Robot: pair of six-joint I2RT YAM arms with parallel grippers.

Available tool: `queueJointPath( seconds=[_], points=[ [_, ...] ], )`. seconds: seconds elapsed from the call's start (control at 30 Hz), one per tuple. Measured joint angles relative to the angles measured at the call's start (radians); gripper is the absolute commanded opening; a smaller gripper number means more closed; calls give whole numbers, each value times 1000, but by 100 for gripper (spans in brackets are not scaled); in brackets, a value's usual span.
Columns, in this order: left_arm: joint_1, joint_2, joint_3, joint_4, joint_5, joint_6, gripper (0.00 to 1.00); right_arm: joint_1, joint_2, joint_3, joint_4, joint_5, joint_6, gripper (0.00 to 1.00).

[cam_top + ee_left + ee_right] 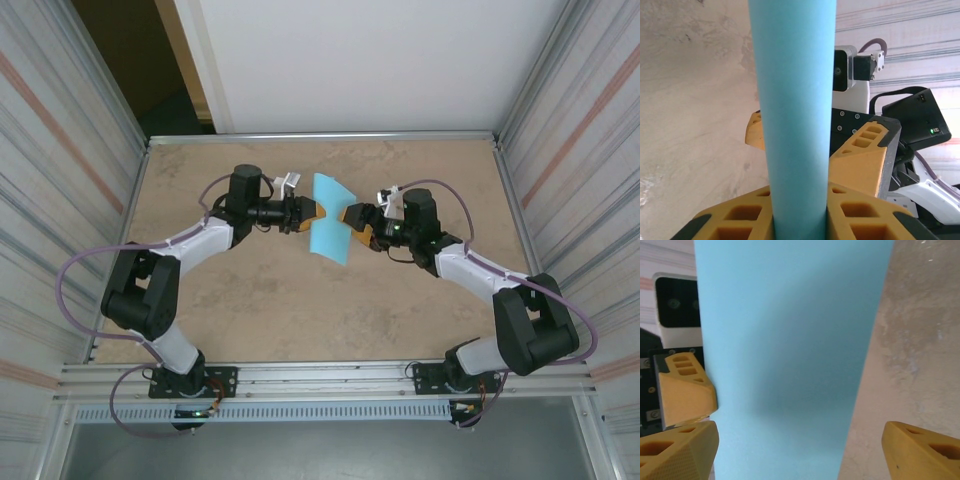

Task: Fold a paper plane with a square sheet of paper (pick it up from the middle)
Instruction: First fold in half a square sheet of paper at the center of the table.

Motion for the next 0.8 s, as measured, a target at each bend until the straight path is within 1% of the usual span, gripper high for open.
queueJointPath(
  seconds=[0.13,0.27,0.4,0.6,0.73,0.8],
  points=[
    [0,0,1,-5,6,-3,26,-1,0,0,37,-34,26,71],
    [2,0,3,-64,2,26,26,-1,0,0,42,-45,33,65],
    [7,0,3,-115,-5,57,26,-5,-6,0,40,-45,35,57],
    [14,0,3,-158,-13,86,26,-6,-23,0,35,-44,47,35],
    [16,0,3,-167,-23,92,28,-6,-23,0,11,-44,48,8],
    [16,0,3,-167,-25,92,32,-6,-23,2,-18,-44,30,0]
  ],
)
